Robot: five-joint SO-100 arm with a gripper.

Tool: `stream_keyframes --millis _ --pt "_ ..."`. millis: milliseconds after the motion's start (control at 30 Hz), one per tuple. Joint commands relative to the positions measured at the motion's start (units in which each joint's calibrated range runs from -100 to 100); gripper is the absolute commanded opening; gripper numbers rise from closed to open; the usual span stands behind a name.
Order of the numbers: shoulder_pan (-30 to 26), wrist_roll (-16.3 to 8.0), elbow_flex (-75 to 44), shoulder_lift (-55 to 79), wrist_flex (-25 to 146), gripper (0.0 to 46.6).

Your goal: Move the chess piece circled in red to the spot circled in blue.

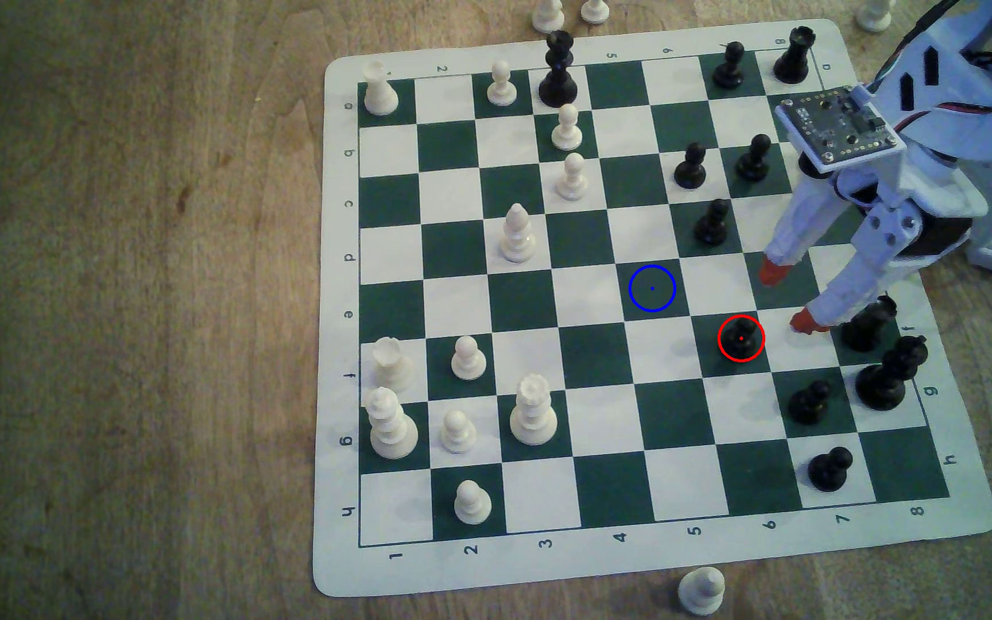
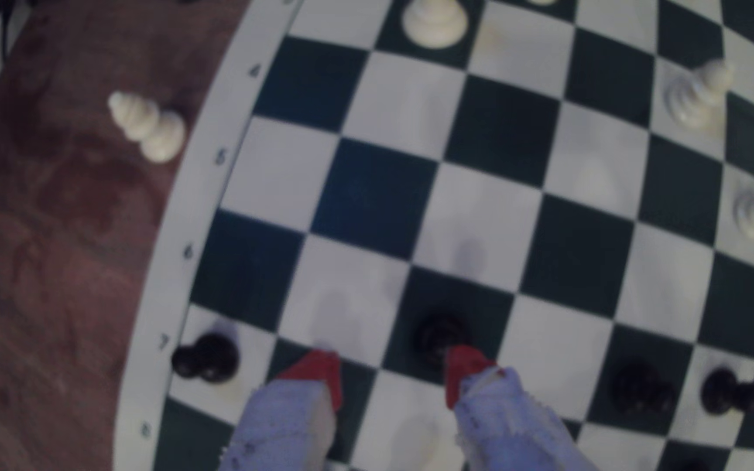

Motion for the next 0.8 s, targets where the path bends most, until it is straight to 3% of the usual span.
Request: stream_keyframes --millis 0,167,767 --pt "-0.04 0.29 3.14 -1.57 -0.92 12.9" --pt "0.03 0.44 10.21 -1.91 -9.35 13.5" --pt "3.87 1.86 13.93 6.07 -18.94 15.2"
